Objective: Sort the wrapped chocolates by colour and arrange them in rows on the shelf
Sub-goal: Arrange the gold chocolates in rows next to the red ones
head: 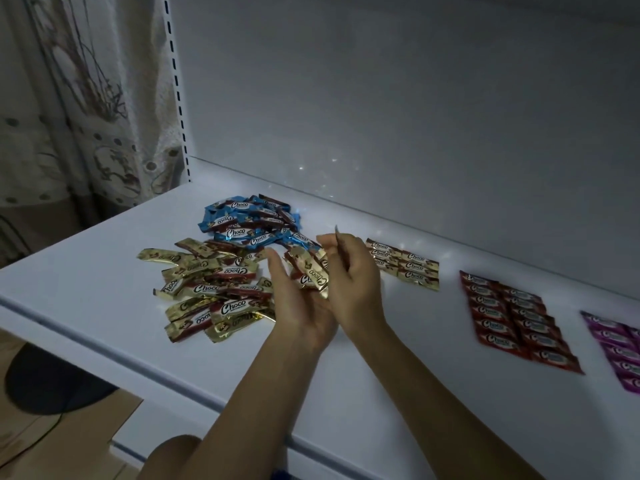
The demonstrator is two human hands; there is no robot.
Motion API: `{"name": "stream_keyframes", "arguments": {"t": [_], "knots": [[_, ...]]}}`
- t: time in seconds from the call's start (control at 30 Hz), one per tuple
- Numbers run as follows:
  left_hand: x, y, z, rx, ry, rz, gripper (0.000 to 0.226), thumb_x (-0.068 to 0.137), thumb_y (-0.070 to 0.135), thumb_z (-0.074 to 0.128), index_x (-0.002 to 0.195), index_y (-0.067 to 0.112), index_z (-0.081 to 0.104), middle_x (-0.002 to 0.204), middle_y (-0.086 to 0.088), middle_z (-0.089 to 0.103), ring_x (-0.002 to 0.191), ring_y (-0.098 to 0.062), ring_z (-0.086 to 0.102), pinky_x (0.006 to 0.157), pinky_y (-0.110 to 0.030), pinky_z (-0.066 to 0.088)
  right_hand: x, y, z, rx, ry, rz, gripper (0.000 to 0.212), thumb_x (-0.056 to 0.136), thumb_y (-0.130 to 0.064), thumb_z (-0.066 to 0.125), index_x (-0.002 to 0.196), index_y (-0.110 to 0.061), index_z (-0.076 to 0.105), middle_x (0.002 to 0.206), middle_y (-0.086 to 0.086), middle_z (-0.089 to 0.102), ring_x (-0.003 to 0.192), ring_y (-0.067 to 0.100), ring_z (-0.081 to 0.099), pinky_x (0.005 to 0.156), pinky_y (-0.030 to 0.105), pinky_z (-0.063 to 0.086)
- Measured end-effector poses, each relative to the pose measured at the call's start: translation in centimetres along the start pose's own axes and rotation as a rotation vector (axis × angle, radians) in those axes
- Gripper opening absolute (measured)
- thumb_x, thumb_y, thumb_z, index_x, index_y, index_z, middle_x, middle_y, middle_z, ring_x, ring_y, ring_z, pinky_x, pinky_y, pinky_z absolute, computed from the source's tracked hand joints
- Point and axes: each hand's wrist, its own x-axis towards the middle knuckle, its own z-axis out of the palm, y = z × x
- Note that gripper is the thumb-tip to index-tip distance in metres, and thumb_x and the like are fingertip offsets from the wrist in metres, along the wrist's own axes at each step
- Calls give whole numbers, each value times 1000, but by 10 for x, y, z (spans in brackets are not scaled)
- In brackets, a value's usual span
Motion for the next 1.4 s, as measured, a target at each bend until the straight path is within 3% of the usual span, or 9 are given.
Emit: {"name": "stream_keyframes", "arguments": {"t": [0.2, 0.3, 0.4, 0.5, 0.6, 0.87, 1.0, 1.17, 1.4], "knots": [[1, -5, 1, 216, -7, -64, 30, 96, 12, 52, 125, 8, 58, 100, -10, 71, 91, -19, 70, 67, -29, 59, 3, -2, -9, 155, 54, 97, 18, 98, -7, 46, 95, -15, 62, 80, -5, 64, 71, -2, 61, 70, 14, 49], [-2, -8, 3, 273, 10, -61, 27, 97, 17, 54, 123, 10, 57, 98, -8, 69, 82, -19, 69, 71, -36, 58, 5, -1, -32, 127, 39, 126, 20, 98, -8, 47, 90, -19, 62, 63, -3, 60, 56, 6, 56, 58, 25, 51], [-4, -15, 5, 344, 61, -18, 34, 97, 17, 56, 128, 5, 54, 94, -8, 65, 68, -14, 64, 57, -29, 56, 10, 10, -58, -91, 60, 172, 17, 96, -13, 50, 86, -19, 63, 70, -10, 59, 63, 6, 55, 71, 42, 56], [-7, -10, 8, 266, 91, -31, 20, 97, 22, 55, 107, 5, 59, 70, -5, 62, 50, -10, 58, 47, -20, 51, 6, 26, -76, -453, 62, 162, 19, 97, -25, 47, 90, -12, 59, 74, -4, 55, 72, 19, 55, 65, 33, 45], [-5, -7, 6, 236, 87, -17, 27, 97, 29, 56, 112, 7, 57, 73, -2, 59, 54, -9, 54, 47, -19, 50, -8, 42, -89, -703, -61, 179, 5, 91, -28, 59, 93, -24, 60, 82, -10, 57, 80, 14, 56, 67, 27, 39], [-3, -9, 3, 308, 75, 7, 37, 96, 26, 58, 127, 8, 51, 81, -3, 58, 62, -9, 53, 52, -21, 52, -15, 52, -99, -443, -142, 152, 35, 74, -21, 77, 104, -30, 60, 86, -8, 56, 72, 7, 52, 70, 26, 45], [-5, -10, 3, 332, 81, 3, 34, 96, 27, 58, 123, 7, 53, 81, -2, 61, 62, -9, 55, 52, -19, 52, -20, 52, -106, -396, -234, 122, 42, 73, -21, 79, 107, -34, 57, 108, -9, 55, 85, 2, 52, 74, 9, 40], [-10, -9, 6, 329, 73, -11, 25, 97, 27, 55, 112, 7, 57, 79, -2, 62, 65, -9, 57, 57, -19, 53, -20, 48, -112, -418, -365, 136, 70, 58, -47, 86, 121, -37, 56, 127, -12, 50, 117, 4, 47, 98, 27, 37], [-7, -9, 5, 328, 84, -3, 30, 97, 27, 57, 120, 8, 55, 82, -2, 64, 63, -9, 60, 57, -20, 54, -17, 49, -116, -523, -383, 69, 22, 74, -29, 78, 92, -36, 66, 105, -12, 55, 105, 7, 52, 98, 36, 40]]}}
